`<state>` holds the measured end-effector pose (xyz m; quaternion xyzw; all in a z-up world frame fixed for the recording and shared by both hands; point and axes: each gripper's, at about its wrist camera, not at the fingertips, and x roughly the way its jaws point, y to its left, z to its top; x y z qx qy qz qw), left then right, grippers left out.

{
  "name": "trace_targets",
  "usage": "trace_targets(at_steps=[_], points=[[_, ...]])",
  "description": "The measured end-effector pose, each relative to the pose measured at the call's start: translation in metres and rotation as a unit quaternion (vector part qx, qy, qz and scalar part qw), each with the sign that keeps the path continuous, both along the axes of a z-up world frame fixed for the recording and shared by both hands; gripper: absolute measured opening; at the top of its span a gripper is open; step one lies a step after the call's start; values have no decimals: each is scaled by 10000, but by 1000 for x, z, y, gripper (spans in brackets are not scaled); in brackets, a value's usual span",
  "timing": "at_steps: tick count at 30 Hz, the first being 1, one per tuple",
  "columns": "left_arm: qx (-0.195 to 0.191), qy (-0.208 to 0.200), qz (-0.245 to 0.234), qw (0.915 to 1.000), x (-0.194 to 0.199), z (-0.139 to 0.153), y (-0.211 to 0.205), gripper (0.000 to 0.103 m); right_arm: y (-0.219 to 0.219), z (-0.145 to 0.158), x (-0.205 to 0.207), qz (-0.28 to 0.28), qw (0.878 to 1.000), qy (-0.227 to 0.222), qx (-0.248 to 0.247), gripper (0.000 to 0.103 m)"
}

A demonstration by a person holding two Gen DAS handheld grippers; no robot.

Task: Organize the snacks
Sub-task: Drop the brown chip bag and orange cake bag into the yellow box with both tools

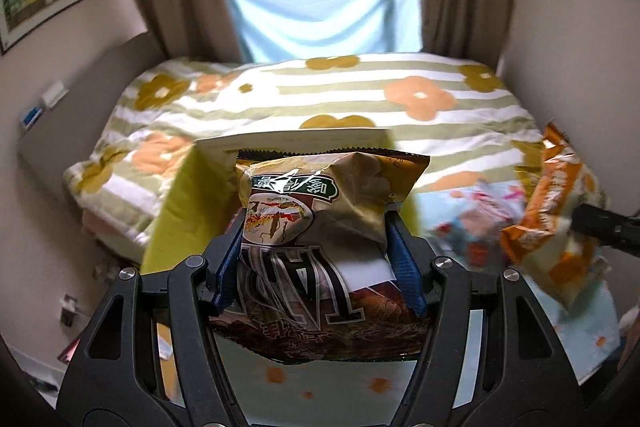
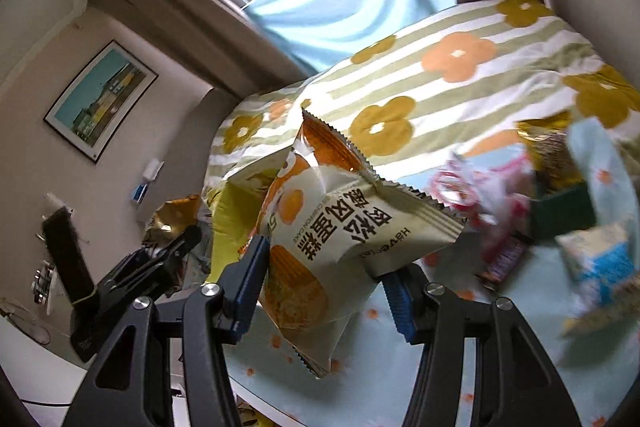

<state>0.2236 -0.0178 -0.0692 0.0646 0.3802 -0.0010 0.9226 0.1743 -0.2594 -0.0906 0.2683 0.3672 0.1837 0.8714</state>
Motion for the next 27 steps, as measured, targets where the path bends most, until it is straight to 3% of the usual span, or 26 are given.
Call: trace_targets(at_steps=[7, 12, 14, 17, 27], points=[[41, 465, 178, 9988, 50, -33, 72, 61, 67, -3, 49, 229, 9997, 100, -45, 51], [8, 794, 29, 9968, 75, -60, 99, 61, 103, -13, 69, 234, 9994, 252, -100, 51], [1, 863, -124, 9962, 81, -70, 107, 68, 113, -19, 75, 222, 9991, 332, -168, 51], [10, 907, -288, 9955, 87, -78, 113, 102, 123, -29, 82, 197, 9983, 483, -247, 51], [61, 888, -451, 9950, 68, -74, 126, 103, 150, -38, 88, 411, 9922, 670, -969, 51]])
